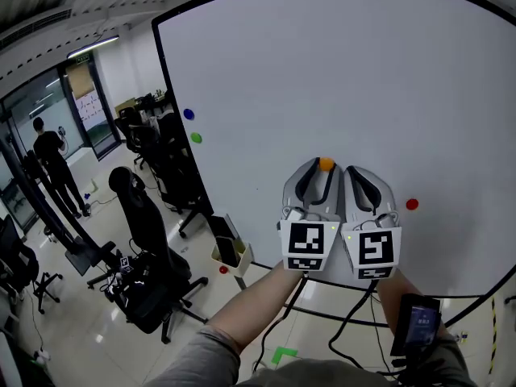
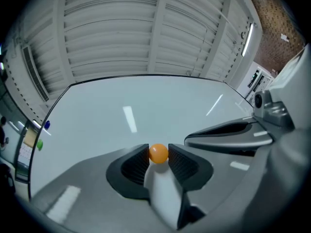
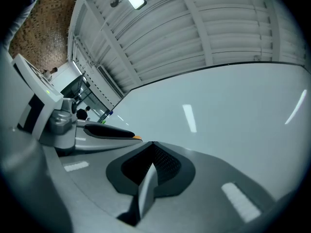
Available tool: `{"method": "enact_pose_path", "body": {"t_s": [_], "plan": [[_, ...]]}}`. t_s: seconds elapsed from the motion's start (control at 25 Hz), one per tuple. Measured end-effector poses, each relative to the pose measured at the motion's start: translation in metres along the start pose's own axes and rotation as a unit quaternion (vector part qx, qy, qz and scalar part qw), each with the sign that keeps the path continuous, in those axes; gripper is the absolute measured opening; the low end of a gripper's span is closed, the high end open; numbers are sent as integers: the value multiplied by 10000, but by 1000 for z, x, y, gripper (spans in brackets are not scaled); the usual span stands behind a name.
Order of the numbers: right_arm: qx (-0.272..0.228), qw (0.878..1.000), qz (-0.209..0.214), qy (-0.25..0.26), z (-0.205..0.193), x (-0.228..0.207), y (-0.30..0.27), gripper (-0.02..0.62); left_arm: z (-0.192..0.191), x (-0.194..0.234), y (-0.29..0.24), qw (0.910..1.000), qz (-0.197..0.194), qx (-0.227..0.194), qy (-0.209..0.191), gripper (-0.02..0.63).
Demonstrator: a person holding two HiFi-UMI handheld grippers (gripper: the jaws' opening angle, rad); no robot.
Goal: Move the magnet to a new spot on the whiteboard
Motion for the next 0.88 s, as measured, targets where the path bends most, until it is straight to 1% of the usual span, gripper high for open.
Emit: {"method": "enact_pose_path", "body": {"t_s": [0.24,0.56,0.88], "plan": [[-15,9998,195,-52,-1,57,-46,7,-26,71,14,9996,195,192,14,120],[-77,9987,498,-102,2,116,-93,6,-44,147,29,9982,511,301,16,120],[-88,9972,740,-99,8,172,-135,6,-69,224,47,9950,850,501,137,120]]}}
Point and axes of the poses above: the fingertips, and each gripper's own axes: y backward along the fingers, x to its left, z out of its top, the point moved 1 cm from there along y, backward along the fingers, and after that the axes turned 2 degrees about z, right-handed, at the moved point
